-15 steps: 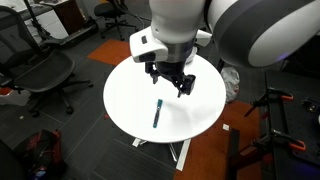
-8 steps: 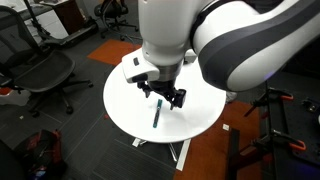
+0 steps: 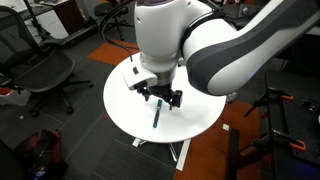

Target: Put the green object in the grey bowl

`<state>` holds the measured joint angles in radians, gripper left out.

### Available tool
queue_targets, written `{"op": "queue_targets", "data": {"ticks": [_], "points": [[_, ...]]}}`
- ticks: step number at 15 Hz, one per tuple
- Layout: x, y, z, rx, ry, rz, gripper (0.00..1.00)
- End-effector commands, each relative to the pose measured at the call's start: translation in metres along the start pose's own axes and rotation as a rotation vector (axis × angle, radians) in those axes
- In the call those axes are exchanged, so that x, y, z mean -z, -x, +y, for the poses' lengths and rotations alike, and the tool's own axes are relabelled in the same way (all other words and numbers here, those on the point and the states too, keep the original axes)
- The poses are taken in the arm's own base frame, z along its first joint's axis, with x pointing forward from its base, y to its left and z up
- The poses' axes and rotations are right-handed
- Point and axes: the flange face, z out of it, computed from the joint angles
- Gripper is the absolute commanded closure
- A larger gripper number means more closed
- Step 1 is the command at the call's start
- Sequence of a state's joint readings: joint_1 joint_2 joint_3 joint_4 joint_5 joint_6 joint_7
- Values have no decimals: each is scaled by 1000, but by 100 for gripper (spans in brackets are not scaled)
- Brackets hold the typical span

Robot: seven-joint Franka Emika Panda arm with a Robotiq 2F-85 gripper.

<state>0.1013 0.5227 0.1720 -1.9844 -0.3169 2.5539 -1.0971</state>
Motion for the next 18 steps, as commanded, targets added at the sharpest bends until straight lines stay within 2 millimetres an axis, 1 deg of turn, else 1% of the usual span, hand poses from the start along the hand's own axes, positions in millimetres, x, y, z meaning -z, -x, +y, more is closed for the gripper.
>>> {"op": "queue_targets", "data": {"ticks": [1,6,8,13,18], "points": [[-14,13,10,29,4,-28,0],[-37,35,15,14,-6,-68,0],[-45,38,15,7,-21,-67,0],[-59,34,16,-5,-45,-52,0],[-69,28,15,-3,-57,-48,0]]}}
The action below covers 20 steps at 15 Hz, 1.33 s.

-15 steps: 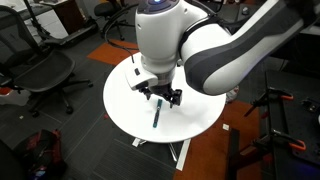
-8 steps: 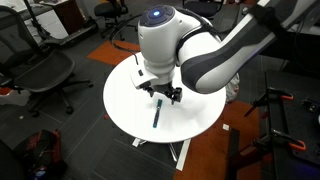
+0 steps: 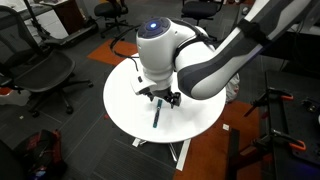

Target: Put the green object in the grey bowl

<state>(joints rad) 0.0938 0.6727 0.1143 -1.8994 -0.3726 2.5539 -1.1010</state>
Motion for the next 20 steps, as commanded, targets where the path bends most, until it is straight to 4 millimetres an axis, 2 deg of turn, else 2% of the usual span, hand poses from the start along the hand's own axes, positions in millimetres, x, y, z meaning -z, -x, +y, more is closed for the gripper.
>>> {"op": "queue_targets", "data": {"ticks": [1,2,3,5,13,14,15,17,20], "points": [[-3,-4,7,0,-4,12,0],[-4,-5,7,0,-6,13,6],[-5,-6,7,0,-7,15,26],[-6,-7,8,-2,-10,18,32],[-9,-13,11,-10,-14,30,93],[-9,-14,11,-10,-14,30,99],[-9,-15,12,-13,-13,32,100],[-4,-13,13,-27,-7,34,95],[11,0,15,-88,23,40,95]]}}
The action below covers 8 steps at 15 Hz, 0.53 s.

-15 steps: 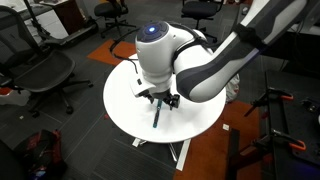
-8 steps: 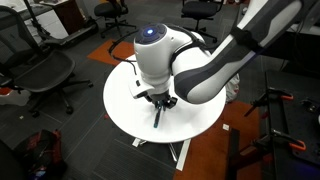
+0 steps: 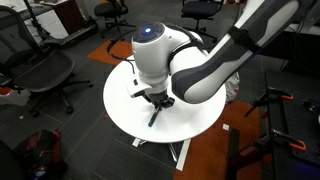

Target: Put the green object in the grey bowl

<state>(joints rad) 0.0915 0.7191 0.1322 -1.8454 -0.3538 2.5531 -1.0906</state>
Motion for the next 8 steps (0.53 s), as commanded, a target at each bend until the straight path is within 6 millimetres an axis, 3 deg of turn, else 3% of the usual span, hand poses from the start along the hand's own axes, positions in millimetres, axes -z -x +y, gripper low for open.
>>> {"op": "queue_targets", "data": {"ticks": [1,8], "points": [[23,15,6,-91,32,17,95],[79,72,22,-344,126,13,95]]}}
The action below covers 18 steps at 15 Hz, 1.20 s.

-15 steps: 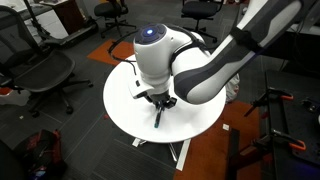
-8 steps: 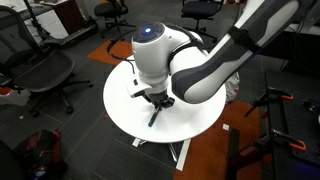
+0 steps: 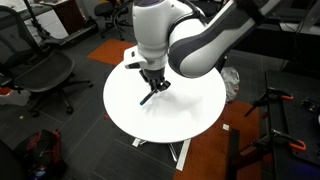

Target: Put the green object in the grey bowl

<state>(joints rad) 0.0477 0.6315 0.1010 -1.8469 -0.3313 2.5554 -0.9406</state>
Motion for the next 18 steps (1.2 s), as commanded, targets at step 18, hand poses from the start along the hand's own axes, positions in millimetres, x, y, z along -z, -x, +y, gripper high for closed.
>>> {"op": "queue_targets", "data": {"ticks": [18], "points": [[122,209,41,-936,212,-26,95]]}}
